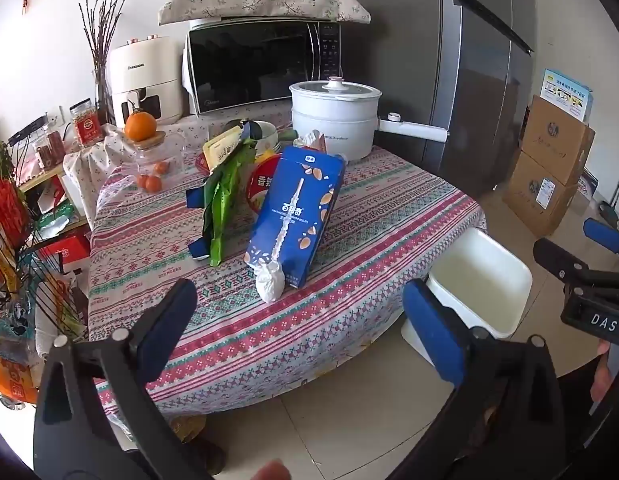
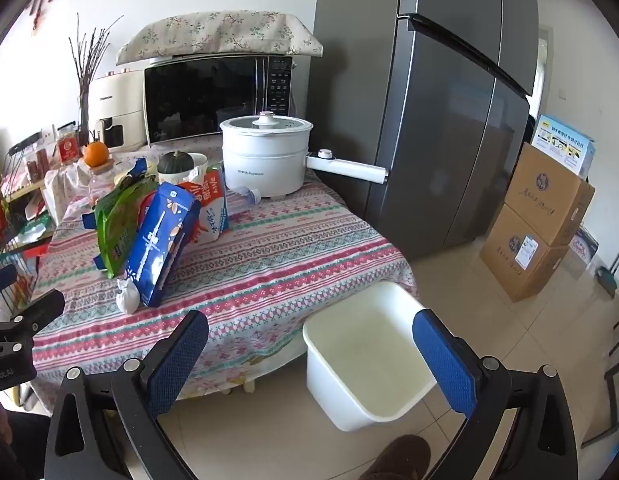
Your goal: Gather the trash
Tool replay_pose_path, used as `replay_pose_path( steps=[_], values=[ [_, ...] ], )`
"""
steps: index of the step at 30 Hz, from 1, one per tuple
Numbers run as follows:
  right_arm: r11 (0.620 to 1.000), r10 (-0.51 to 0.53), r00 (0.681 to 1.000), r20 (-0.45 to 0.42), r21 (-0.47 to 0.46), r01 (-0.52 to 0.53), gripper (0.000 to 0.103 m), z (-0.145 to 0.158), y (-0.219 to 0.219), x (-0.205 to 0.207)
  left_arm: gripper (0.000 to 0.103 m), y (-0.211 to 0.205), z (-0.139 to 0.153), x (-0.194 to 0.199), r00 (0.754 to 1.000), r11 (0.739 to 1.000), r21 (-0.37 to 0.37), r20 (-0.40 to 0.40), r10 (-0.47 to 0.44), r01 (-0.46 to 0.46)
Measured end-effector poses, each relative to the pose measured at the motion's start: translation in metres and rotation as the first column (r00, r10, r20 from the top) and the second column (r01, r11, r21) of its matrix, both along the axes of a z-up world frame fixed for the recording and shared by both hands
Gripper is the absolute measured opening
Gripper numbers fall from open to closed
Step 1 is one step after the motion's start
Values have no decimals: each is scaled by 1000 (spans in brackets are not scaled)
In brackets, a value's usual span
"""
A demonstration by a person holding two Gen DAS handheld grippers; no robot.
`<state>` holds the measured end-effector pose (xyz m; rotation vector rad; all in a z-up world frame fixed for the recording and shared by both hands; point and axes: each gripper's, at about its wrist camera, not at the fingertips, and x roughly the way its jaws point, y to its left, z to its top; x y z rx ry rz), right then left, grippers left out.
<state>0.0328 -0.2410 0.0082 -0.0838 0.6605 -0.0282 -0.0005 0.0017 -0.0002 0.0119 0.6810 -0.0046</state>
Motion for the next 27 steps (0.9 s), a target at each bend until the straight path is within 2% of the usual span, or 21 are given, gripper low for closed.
replay_pose_path(
  steps=[2,3,5,6,12,27],
  values=[
    [1000,-5,1000,9,1,5,103,1,-1,0,102,3,0,0,1000,1000,-15,-3,6,-6],
    [1000,-7,1000,13,3,7,103,1,-2,1,102,-7,4,2,1000,1000,29,-5,3,-3],
    [1000,-4,1000,15,-15,4,103,-2,-1,1,102,-12,8,5,1000,1000,27,-10,0,1],
    [1000,-6,1000,16,-12,6,103,-3,-2,2,102,-9,6,0,1000,1000,12,14,-5,5],
    [1000,-10,1000,30,-15,10,103,-3,-1,0,102,-2,1,0,1000,1000,-29,6,-11,11],
    [1000,-18,999,37,-13,19,103,-3,-2,-1,102,-1,0,0,1000,999,-36,0,-17,17]
  ],
)
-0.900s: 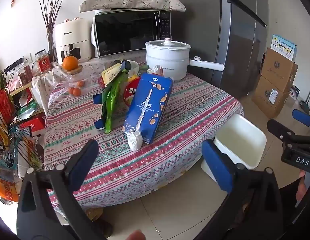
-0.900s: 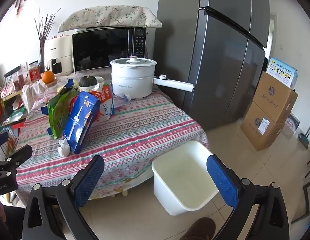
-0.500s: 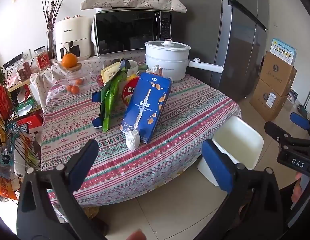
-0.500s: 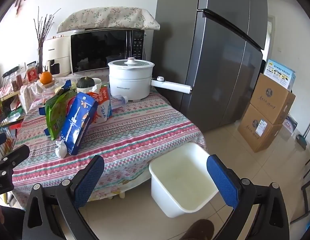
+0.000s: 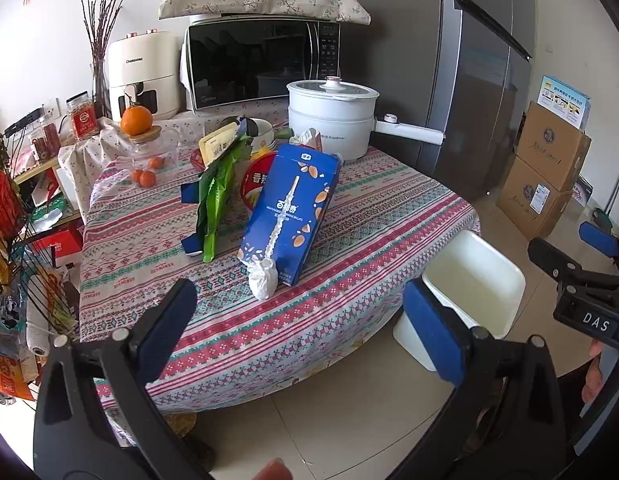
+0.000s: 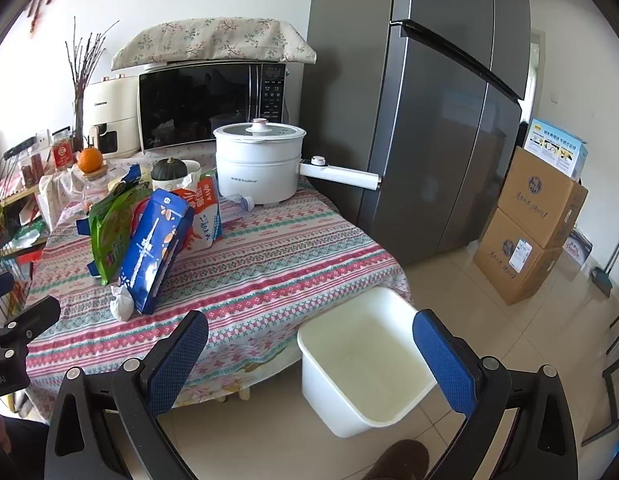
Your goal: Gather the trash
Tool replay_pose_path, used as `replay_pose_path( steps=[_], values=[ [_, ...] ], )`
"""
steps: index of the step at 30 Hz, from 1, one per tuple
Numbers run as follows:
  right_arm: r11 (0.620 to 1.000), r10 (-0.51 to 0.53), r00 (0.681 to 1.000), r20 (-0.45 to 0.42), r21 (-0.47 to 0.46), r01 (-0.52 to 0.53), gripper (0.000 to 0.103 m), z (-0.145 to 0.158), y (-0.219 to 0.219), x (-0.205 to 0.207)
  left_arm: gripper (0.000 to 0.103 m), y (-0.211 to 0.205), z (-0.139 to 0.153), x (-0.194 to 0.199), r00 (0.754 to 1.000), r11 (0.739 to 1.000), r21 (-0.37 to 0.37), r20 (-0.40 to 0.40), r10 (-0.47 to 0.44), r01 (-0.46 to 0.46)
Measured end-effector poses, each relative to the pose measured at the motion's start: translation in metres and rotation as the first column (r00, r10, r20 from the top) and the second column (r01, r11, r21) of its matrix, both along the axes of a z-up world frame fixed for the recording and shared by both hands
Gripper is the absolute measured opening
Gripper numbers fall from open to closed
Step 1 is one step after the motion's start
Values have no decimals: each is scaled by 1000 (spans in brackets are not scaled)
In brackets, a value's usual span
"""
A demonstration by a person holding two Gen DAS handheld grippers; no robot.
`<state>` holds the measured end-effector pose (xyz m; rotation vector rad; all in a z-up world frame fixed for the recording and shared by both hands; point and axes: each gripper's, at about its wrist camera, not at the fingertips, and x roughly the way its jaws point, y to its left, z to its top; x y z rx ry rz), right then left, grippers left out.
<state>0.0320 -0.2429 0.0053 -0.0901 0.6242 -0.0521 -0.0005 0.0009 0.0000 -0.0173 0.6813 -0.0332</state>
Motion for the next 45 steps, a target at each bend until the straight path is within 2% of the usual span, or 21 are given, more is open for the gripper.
replay_pose_path(
  steps=[45],
  values=[
    [1000,1,1000,-4,-2,-1,103,-4,3,0,102,0,-4,0,1000,1000,1,-5,-2,2]
  ],
)
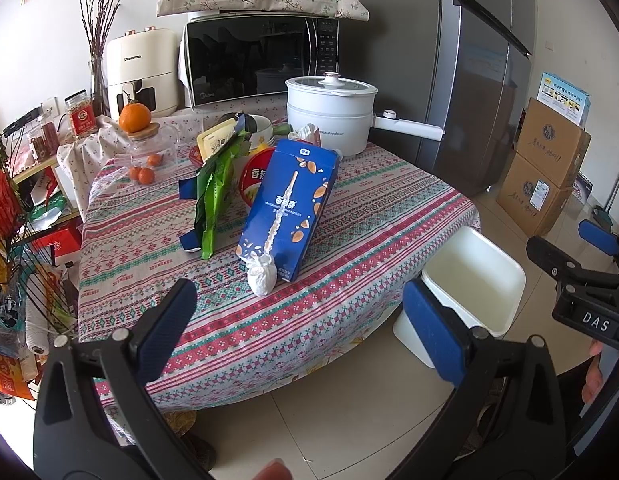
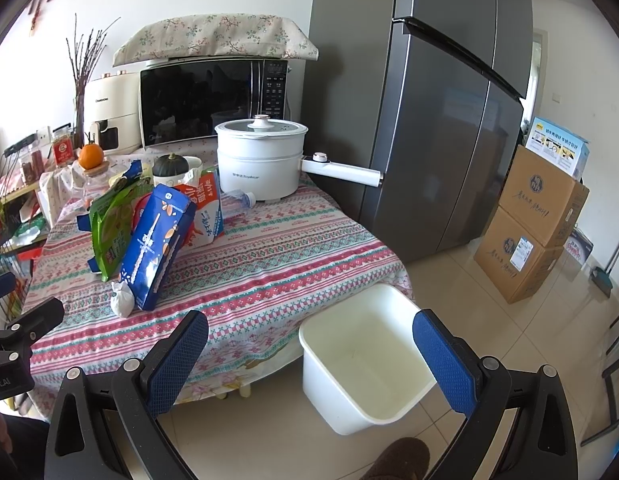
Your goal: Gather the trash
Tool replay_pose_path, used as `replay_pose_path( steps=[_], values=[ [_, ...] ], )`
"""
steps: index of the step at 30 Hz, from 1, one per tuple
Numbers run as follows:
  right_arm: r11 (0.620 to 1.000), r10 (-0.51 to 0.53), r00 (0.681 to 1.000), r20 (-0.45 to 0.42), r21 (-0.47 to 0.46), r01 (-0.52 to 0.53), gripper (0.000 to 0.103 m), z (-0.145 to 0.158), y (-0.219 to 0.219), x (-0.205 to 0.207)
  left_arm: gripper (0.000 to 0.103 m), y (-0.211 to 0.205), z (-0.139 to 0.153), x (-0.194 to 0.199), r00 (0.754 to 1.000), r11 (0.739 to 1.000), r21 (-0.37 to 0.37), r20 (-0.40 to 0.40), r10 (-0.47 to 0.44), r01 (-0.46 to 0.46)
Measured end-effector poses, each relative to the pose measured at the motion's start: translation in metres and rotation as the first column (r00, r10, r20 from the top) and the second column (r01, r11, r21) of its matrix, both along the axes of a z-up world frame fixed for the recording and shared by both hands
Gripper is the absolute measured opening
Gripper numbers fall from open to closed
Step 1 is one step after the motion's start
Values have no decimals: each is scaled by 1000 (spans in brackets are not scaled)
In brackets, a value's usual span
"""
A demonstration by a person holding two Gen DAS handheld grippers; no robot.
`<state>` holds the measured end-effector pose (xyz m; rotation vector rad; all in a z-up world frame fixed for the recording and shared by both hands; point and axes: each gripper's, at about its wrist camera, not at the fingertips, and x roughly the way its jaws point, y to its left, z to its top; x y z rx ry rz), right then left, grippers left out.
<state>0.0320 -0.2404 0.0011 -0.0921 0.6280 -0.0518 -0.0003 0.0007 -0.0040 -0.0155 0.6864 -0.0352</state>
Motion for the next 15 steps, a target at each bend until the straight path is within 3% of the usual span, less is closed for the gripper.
replay_pose_path(
  steps=[15],
  values=[
    [1000,-10,1000,6,4,10,103,1,-2,0,102,1,0,0,1000,1000,6,-3,5,-5]
  ],
)
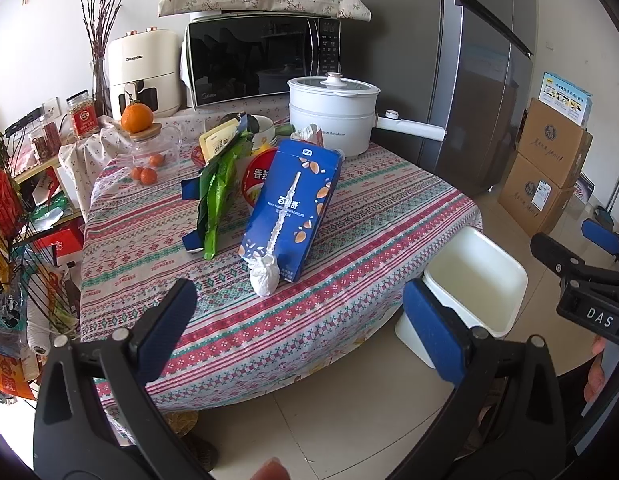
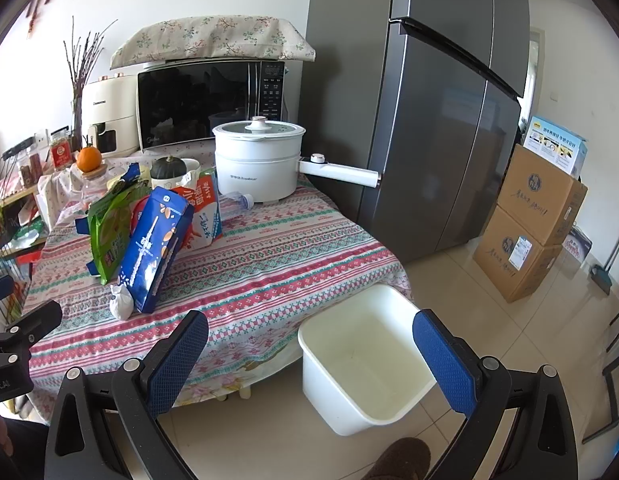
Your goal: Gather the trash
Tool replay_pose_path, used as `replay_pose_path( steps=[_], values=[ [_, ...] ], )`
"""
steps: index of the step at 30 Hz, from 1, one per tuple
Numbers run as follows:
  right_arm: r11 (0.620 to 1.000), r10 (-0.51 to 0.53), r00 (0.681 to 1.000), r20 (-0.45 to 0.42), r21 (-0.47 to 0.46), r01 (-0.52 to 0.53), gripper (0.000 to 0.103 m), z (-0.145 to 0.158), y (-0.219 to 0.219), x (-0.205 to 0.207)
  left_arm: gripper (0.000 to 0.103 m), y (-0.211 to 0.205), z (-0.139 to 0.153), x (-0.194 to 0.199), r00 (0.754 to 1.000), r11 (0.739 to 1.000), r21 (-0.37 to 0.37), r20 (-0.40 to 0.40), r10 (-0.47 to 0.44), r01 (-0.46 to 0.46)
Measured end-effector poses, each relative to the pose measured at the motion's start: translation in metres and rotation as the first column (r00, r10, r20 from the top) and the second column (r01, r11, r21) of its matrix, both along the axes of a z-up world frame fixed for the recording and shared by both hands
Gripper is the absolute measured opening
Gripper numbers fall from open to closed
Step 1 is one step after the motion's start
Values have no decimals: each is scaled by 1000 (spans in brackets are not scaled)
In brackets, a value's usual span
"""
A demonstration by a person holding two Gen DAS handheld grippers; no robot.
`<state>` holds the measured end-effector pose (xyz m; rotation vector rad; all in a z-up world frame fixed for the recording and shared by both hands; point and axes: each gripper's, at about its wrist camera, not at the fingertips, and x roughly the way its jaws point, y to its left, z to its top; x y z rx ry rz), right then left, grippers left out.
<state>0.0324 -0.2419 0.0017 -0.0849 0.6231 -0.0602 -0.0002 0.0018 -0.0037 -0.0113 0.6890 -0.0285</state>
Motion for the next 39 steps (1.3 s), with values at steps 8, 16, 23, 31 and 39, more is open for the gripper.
replay_pose_path(
  steps=[8,16,23,31,39],
  values=[
    [1000,-8,1000,18,5,8,103,9,-3,-1,102,1,-1,1,1000,1000,5,-2,4,-4],
    [999,31,999,-21,15,-31,103,13,-1,5,102,5,-2,8,998,996,-67,-37,-56,54],
    [994,110,989,-101,33,-108,103,21,7,27,102,23,-13,41,982,977,-181,-127,-137,112],
    [974,226,965,-131,28,-224,103,17,22,81,102,32,-45,104,951,965,-138,-189,-245,221],
    [972,233,938,-255,51,-228,103,-25,19,109,102,37,-92,172,924,947,-93,-207,-322,309]
  ],
)
